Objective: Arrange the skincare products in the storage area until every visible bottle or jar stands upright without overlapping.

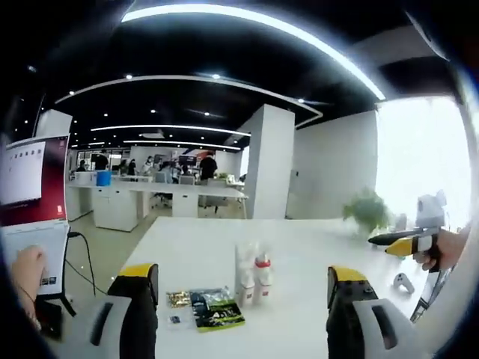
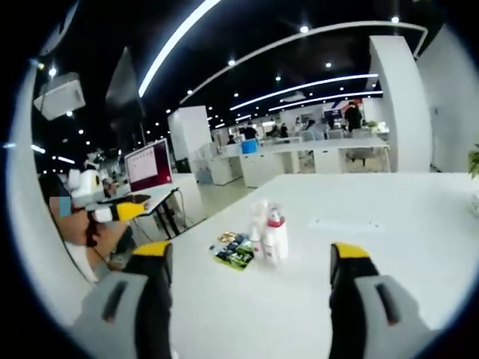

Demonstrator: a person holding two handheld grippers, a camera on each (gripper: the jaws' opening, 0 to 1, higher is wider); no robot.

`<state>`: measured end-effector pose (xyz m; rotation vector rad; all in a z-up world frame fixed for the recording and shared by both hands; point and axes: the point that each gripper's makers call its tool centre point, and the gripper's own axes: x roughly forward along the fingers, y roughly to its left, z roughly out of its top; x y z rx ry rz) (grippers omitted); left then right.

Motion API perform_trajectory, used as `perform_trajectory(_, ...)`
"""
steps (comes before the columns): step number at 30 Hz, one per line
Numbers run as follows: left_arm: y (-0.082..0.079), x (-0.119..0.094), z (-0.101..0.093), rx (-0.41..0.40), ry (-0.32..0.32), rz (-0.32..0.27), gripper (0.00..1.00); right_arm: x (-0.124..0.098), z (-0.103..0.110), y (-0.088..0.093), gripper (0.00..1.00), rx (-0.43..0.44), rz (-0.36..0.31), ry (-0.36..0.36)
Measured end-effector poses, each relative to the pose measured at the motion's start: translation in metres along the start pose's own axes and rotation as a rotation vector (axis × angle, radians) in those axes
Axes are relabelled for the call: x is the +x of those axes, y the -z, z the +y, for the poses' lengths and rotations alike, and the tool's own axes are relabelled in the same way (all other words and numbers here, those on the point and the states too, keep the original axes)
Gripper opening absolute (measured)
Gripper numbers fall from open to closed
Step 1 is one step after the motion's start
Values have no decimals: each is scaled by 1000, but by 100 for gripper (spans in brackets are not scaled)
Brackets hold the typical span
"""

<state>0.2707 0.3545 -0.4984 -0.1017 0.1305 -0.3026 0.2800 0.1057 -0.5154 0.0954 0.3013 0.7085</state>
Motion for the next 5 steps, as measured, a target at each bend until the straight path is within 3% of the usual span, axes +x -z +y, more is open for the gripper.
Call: perform_trajectory(5,2,0,3,-1,-10,6,100,3,-1,1,89,-2,2,1)
